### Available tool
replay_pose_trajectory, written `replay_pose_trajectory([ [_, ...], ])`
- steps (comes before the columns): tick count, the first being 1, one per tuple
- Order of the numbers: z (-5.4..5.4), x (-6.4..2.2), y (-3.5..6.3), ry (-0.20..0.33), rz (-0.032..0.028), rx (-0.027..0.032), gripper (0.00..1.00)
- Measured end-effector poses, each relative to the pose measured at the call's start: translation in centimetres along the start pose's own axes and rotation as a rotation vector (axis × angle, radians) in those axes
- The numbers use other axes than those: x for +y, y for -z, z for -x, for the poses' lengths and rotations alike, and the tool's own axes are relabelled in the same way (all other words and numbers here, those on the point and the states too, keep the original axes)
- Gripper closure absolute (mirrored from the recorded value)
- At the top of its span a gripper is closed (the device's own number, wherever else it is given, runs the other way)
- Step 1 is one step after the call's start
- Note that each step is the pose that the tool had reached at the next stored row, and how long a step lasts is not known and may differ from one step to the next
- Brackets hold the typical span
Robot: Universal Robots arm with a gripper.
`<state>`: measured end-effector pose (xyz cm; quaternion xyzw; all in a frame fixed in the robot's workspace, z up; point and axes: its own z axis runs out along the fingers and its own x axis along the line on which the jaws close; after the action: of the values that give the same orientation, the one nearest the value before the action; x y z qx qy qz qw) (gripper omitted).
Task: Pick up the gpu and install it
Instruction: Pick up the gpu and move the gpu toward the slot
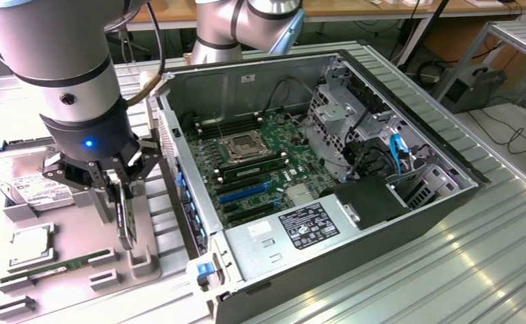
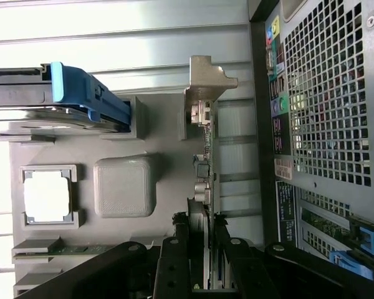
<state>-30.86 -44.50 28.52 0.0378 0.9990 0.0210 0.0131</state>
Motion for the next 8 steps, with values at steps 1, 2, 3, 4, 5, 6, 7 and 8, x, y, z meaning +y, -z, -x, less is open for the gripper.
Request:
replay_pose_trajectory([
  [1,0.0,0.01,0.04,0.0,0.0,0.0,0.74],
  [2,0.0,0.03,0.09,0.0,0.0,0.0,0.74],
  [3,0.0,0.04,0.15,0.0,0.0,0.0,0.74],
  [4,0.0,0.06,0.22,0.0,0.0,0.0,0.74],
  [5,0.0,0.08,0.32,0.0,0.0,-0.0001,0.74],
  [6,0.0,0.1,0.39,0.0,0.0,0.0,0.74],
  [7,0.0,0.11,0.46,0.0,0.0,0.0,0.74],
  [8,0.01,0.12,0.53,0.0,0.0,0.0,0.74],
])
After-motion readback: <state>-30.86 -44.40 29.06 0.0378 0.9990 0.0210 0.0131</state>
